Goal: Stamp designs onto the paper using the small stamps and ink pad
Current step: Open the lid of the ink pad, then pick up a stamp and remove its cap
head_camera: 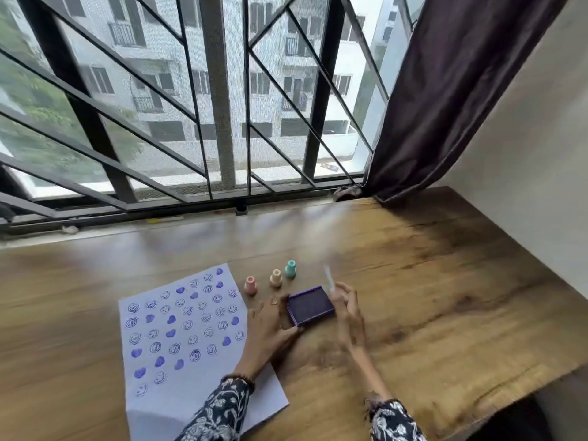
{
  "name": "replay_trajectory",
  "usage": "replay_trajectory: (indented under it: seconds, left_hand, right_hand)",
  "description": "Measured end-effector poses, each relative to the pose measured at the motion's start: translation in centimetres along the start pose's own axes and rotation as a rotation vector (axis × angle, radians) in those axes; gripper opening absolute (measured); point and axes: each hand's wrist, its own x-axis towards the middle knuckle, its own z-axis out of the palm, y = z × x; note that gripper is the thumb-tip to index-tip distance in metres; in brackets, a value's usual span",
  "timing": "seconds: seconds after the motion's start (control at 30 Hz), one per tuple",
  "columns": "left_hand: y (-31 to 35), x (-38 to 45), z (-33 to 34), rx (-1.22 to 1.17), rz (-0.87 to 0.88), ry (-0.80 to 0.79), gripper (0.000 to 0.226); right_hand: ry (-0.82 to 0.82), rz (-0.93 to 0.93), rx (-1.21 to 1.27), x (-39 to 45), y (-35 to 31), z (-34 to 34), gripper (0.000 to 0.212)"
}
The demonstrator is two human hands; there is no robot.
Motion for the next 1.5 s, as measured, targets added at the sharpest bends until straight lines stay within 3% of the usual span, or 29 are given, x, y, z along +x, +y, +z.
replay_trajectory:
  seconds: [0.07, 0.17, 0.4, 0.6, 0.7, 0.77, 0.87, 0.93, 1.0, 1.07, 1.17, 1.37, 1.5]
  left_hand:
    - [0.0, 0.3, 0.2, 0.043, -0.031, -0.014, 0.072]
    - [0.1, 0.5, 0.3, 0.033, -0.093, -0.029, 0.072]
    - [1.0, -0.1, 0.0, -0.011, -0.151, -0.019, 0.071]
    - [1.1, -0.8, -0.2, 0.026, -0.181, -0.021, 0.078]
    - [0.5, -0.8, -0.5, 0.052, -0.150, -0.031, 0.080]
    - [0.3, -0.8, -0.7, -0.027, -0.141, 0.057, 0.065]
    - [0.5, -0.4, -0.8, -0.089, -0.160, 0.170, 0.040]
    - [1.0, -0.3, -0.8, -0.115, -0.171, 0.206, 0.028]
    - [1.2, -0.3, -0.8, -0.138, -0.181, 0.246, 0.021]
    - [1.5, -0.4, -1.0, -0.199, -0.203, 0.284, 0.016]
    - [2.2, -0.5, -2.0, -0.499, -0.271, 0.319, 0.012]
    - [3.9, -0.6, -3.9, -1.056, -0.361, 0.150, 0.022]
    - [4.3, -1.2, -4.1, -1.074, -0.319, 0.083, 0.019]
  right_hand:
    - [0.132, 0.103, 0.130, 2.2, -0.1, -0.7, 0.034]
    - [0.267, 0.183, 0.075, 5.3, 0.6, -1.1, 0.033]
    - [0.238, 0.226, 0.077, 8.3, 1.3, -1.6, 0.016]
    - [0.300, 0.101, -0.197, 6.2, 0.5, -1.0, 0.027]
    - [0.308, -0.048, -0.340, 5.3, -0.4, 0.2, 0.037]
    - [0.249, -0.215, -0.459, 5.1, -1.6, 1.5, 0.035]
    - [-0.061, -0.407, -0.579, 5.8, -3.3, 3.8, 0.035]
    - [-0.254, -0.397, -0.658, 6.7, -4.1, 4.9, 0.036]
    - [-0.333, -0.342, -0.686, 7.2, -4.1, 5.4, 0.030]
    - [-0.297, -0.323, -0.630, 7.1, -3.9, 5.4, 0.024]
    - [-0.231, -0.321, -0.467, 6.3, -3.9, 4.7, 0.016]
    - [-0.308, -0.052, 0.257, 2.2, -3.9, 2.5, 0.021]
    - [-0.375, 0.012, 0.362, 0.4, -3.2, 2.0, 0.021]
